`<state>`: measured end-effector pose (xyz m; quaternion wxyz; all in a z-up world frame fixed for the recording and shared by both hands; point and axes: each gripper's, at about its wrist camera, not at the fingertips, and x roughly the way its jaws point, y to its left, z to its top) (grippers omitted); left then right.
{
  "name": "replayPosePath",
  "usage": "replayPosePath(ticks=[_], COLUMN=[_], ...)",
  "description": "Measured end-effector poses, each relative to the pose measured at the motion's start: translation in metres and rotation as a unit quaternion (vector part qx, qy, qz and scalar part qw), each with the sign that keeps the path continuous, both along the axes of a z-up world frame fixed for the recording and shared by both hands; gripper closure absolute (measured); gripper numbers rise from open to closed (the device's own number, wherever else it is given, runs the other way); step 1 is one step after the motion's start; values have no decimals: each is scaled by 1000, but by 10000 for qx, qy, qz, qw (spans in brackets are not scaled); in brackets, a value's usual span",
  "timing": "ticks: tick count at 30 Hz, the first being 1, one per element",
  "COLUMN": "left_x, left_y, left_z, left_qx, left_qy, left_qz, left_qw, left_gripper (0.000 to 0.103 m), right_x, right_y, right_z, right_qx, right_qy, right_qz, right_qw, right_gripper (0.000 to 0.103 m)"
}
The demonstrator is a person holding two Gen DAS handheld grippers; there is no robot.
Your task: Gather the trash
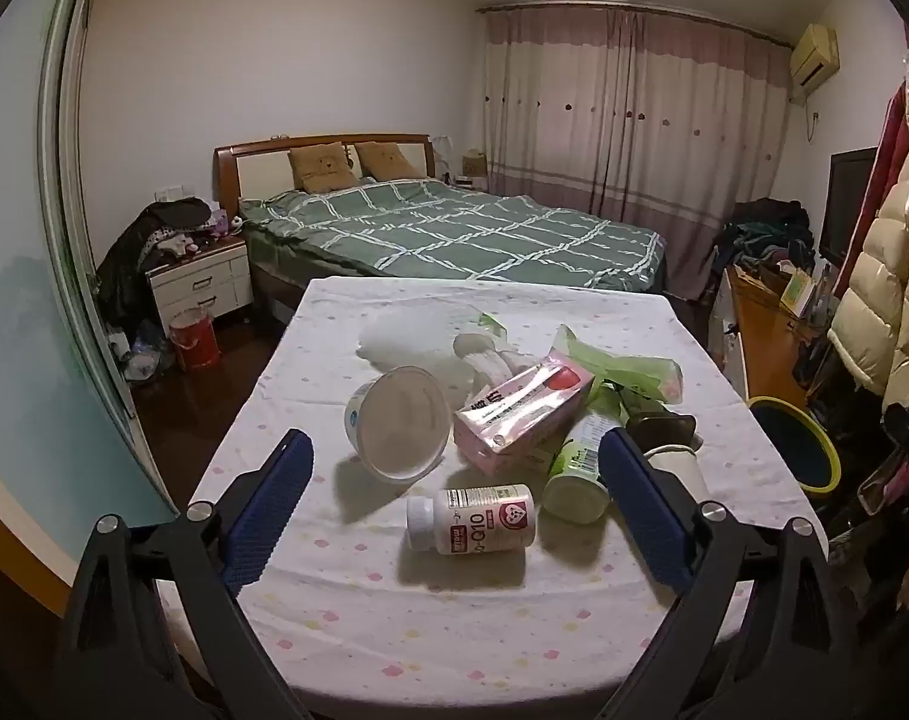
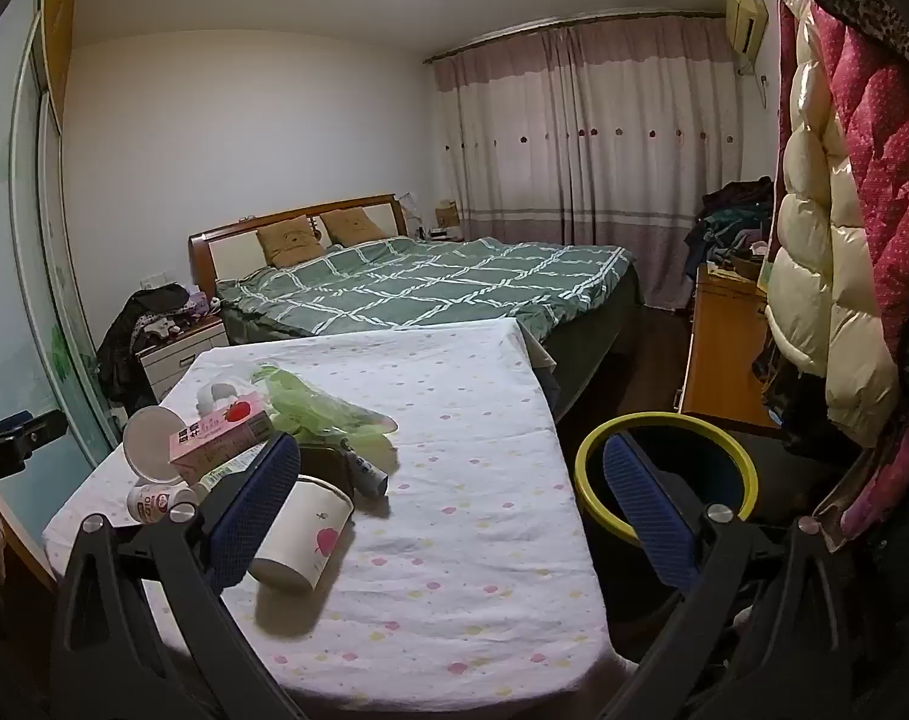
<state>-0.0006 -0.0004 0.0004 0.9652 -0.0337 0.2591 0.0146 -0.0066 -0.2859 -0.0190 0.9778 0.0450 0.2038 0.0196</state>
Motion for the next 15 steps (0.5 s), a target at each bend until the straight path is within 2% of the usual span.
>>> replayPosePath(ticks=[3, 15], left_x=[-1, -4], left_y=[-1, 0], left_z=[1, 6], left_qx=[114, 120], left_qy=[-25, -35], left_qz=[11, 3], left_qw=[9999, 9999], left_gripper=[8, 8], right_x=[1, 3], right_y=[0, 2], right_z=[0, -2], right_qx=[5, 1], right_qy=[31, 14], right_qz=[-6, -19], right_qw=[10000, 10000], right_gripper=[6, 6])
